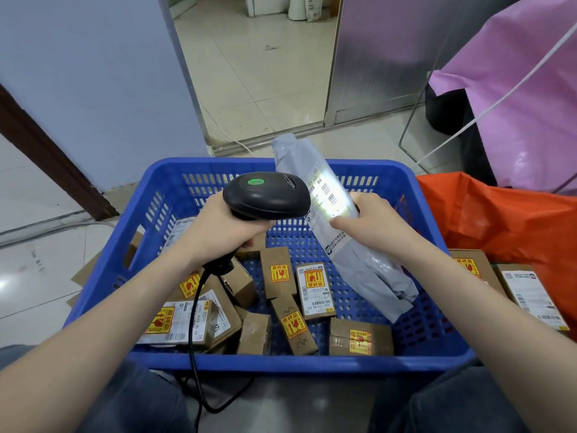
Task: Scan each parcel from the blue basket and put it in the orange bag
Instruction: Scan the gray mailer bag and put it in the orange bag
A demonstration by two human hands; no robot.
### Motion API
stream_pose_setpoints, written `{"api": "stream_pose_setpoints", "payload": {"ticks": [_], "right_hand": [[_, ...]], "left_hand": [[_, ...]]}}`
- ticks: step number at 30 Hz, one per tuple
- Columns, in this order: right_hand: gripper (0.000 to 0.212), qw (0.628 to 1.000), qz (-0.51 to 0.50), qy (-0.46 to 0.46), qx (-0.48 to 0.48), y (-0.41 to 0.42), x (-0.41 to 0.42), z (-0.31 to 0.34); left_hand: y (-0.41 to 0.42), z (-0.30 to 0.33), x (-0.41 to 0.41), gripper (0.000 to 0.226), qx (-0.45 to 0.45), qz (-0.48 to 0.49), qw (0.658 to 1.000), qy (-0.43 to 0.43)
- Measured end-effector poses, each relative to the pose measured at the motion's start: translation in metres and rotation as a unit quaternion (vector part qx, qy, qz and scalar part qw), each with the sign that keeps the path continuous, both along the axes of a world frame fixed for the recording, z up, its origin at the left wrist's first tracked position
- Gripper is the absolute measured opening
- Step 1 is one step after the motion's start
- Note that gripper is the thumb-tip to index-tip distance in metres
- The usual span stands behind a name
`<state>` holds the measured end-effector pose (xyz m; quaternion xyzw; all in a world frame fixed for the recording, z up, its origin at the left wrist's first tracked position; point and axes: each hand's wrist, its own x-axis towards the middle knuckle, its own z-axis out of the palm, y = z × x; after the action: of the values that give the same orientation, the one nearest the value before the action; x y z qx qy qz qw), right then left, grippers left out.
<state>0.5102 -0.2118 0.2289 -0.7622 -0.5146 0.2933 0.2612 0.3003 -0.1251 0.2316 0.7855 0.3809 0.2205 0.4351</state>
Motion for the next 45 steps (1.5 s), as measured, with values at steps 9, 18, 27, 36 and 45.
{"api": "stream_pose_setpoints", "payload": {"ticks": [9,18,27,36,45], "right_hand": [[0.035,1.000,0.001,-0.001,0.002,-0.001,0.001,0.002],[0.012,1.000,-0.001,0.023,0.000,-0.002,0.002,0.004],[0.006,0.999,-0.003,0.044,0.006,-0.002,0.002,0.005],[0.008,0.999,0.006,0.054,0.008,-0.003,0.004,0.006],[0.012,0.998,0.008,0.064,0.009,-0.002,0.005,0.004]], "left_hand": [[-0.001,0.000,-0.001,0.026,0.007,-0.003,1.000,0.007],[0.005,-0.004,-0.002,0.008,0.002,0.016,1.000,-0.003],[0.006,-0.008,-0.002,0.008,-0.012,0.000,1.000,-0.005],[0.005,-0.008,-0.001,0.007,-0.020,-0.001,1.000,-0.008],[0.006,-0.007,-0.002,0.007,-0.004,-0.013,1.000,0.000]]}}
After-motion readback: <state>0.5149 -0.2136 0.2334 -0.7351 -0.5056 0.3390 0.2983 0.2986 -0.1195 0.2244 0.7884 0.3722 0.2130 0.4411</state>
